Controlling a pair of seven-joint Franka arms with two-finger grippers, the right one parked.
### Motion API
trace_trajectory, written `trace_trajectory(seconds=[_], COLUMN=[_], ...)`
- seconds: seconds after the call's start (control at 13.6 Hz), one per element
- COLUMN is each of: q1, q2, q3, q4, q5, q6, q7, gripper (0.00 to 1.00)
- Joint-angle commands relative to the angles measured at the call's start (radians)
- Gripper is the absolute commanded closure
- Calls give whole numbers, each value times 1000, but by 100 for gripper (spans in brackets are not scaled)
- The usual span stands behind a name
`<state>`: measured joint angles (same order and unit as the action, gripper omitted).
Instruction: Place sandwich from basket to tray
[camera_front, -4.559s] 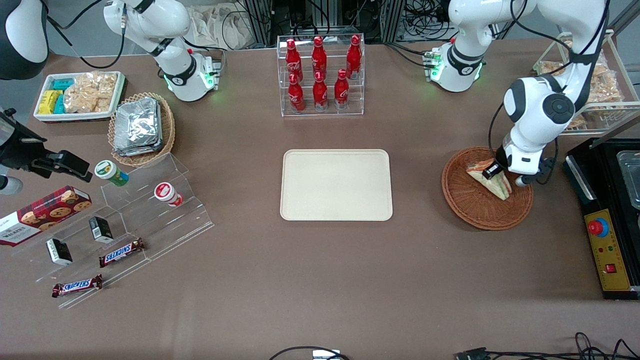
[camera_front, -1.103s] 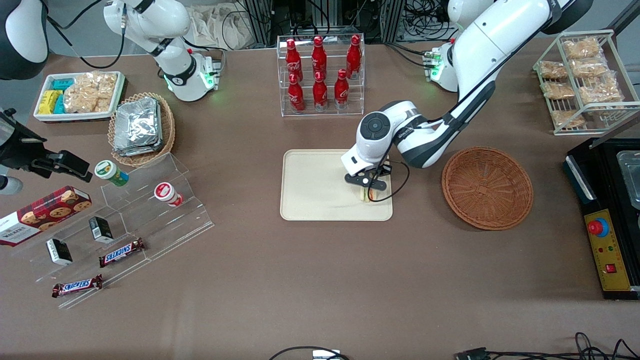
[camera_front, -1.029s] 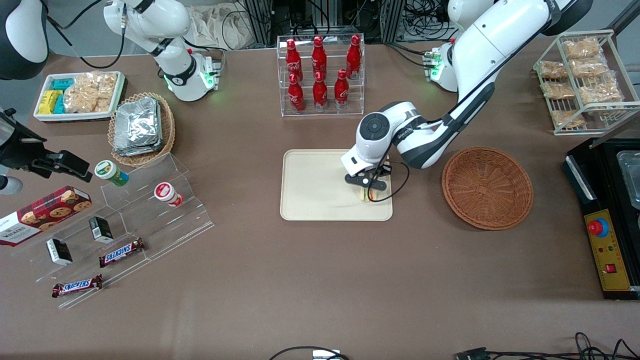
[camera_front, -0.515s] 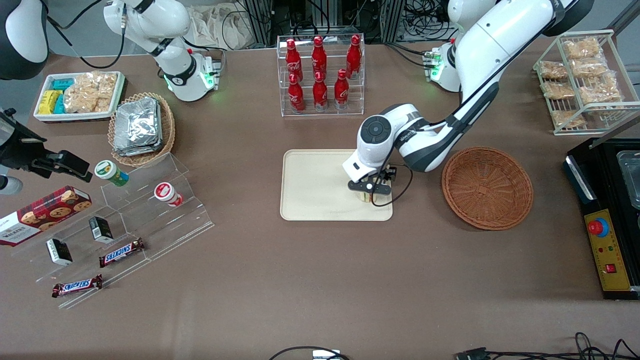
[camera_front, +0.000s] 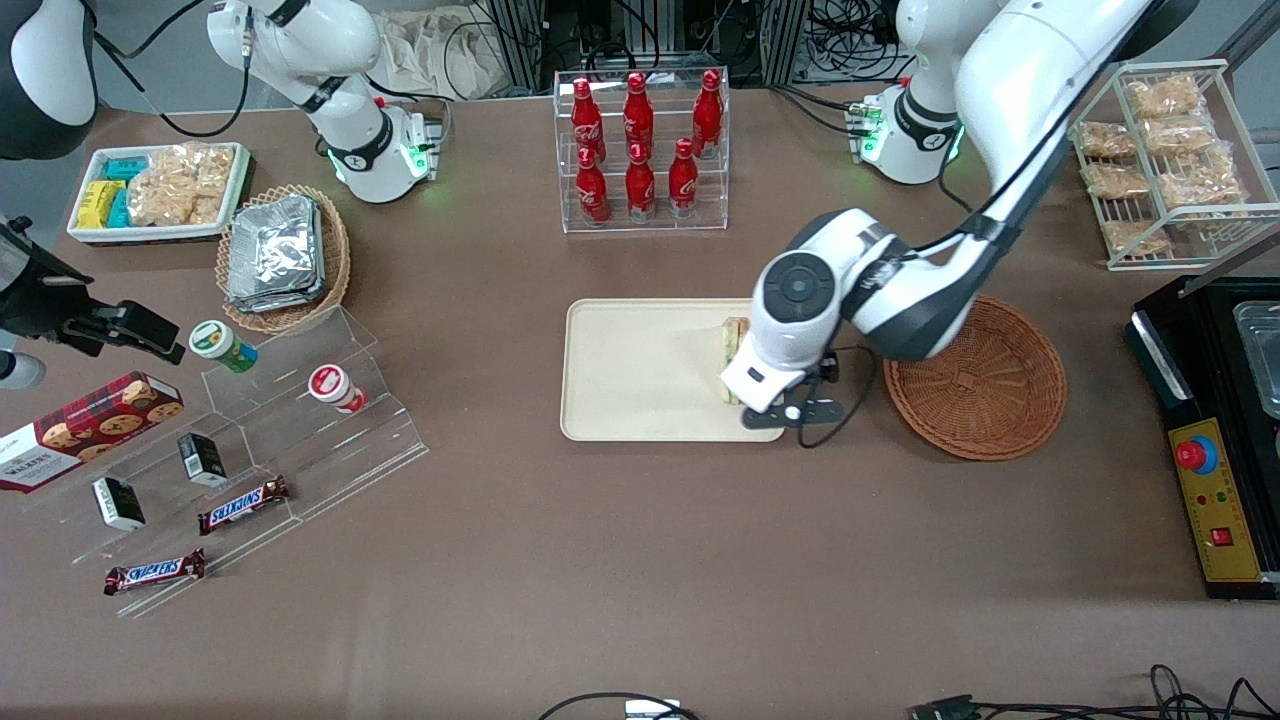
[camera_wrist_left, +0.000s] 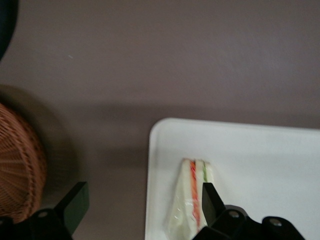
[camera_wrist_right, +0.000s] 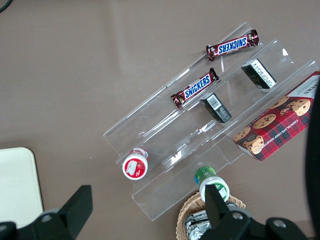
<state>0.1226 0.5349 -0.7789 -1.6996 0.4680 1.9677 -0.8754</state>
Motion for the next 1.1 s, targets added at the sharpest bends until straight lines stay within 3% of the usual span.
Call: trace_trajectory(seconds=[0.0, 0.37, 0.59, 0.81, 1.03], q1=[64, 170, 197, 120, 80], q2=[-67, -142, -217, -338, -438], q3=[-8, -10, 15, 217, 369], q4=[-8, 9, 3, 0, 0], q5=[-19, -101, -204, -388, -472], q6=[-18, -24, -44, -105, -217], q7=[-8, 51, 169, 381, 577], gripper=[0, 0, 0, 0, 0])
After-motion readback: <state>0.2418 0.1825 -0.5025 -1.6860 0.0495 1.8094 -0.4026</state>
